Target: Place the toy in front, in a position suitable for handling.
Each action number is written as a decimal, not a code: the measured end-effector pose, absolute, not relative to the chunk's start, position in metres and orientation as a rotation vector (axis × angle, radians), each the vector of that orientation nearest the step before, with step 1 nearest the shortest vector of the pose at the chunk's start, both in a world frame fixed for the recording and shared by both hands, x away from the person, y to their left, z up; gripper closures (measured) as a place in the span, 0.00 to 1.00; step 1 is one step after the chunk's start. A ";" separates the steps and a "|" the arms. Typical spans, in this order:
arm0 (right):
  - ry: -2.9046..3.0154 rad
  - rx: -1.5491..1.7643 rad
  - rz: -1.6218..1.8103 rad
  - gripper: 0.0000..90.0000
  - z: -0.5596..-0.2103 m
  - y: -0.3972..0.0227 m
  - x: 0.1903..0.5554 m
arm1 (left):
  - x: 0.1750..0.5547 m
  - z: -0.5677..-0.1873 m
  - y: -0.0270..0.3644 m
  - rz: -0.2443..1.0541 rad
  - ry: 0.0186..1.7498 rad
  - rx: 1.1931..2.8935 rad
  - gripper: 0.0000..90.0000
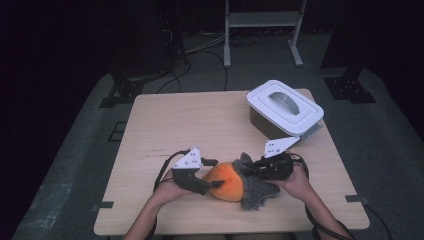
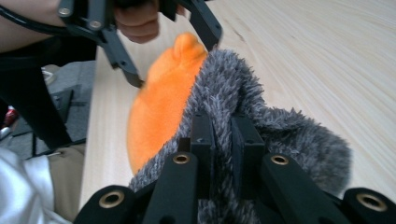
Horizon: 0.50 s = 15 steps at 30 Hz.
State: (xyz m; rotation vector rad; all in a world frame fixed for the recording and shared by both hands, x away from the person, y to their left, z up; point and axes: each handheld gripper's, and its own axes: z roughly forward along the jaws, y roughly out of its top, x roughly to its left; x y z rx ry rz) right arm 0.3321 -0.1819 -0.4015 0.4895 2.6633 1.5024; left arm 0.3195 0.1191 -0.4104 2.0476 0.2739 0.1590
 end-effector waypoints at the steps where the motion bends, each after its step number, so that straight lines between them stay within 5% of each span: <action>1: 2.662 0.502 1.499 0.89 -0.402 -0.184 0.333 | 0.321 -0.413 0.121 0.149 0.289 2.056 0.25; 8: 2.680 0.548 1.509 0.89 -0.408 -0.195 0.337 | 0.328 -0.432 0.113 0.020 0.321 2.084 0.17; 12: 2.663 0.550 1.504 0.89 -0.405 -0.194 0.334 | 0.324 -0.427 0.112 0.082 0.303 2.085 0.45; 15: 2.619 0.526 1.513 0.89 -0.394 -0.192 0.330 | 0.323 -0.417 0.114 0.104 0.300 2.085 0.50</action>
